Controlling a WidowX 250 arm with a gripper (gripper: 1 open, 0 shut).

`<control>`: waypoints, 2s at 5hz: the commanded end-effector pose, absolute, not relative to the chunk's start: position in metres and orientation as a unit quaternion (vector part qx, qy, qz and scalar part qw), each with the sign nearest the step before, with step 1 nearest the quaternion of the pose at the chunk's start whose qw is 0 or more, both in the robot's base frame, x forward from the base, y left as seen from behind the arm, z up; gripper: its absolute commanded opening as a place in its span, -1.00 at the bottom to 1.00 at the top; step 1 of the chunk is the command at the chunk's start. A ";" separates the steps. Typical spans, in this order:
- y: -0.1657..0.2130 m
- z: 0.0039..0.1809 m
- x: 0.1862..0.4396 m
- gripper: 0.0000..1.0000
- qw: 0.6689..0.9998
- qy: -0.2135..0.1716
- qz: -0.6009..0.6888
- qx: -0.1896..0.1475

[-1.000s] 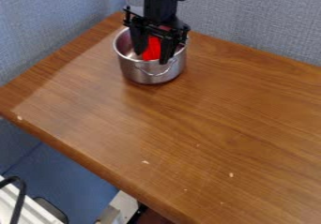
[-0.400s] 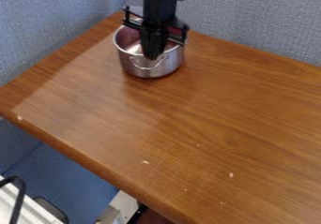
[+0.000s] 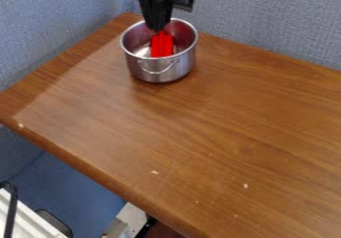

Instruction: Move the red object from the metal pot to the table

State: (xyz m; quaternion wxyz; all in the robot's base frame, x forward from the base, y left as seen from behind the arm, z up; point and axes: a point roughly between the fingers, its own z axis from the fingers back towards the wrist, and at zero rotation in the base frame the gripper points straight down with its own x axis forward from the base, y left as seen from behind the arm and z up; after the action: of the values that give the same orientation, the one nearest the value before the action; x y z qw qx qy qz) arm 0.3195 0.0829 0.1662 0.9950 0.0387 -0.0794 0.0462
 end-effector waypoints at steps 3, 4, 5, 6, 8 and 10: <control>0.070 0.184 0.311 1.00 0.993 -0.106 0.043 0.025; 0.078 0.161 0.315 1.00 0.995 -0.085 0.052 0.031; 0.087 0.146 0.324 1.00 0.994 -0.074 0.068 0.031; 0.089 0.135 0.329 1.00 0.995 -0.066 0.062 0.041; 0.097 0.112 0.337 1.00 0.995 -0.041 0.063 0.061; 0.113 0.098 0.345 1.00 0.994 -0.028 0.073 0.073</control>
State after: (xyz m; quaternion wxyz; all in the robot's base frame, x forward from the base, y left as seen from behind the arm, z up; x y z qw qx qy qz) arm 0.3409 0.1018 0.0800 0.9961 0.0600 -0.0020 0.0653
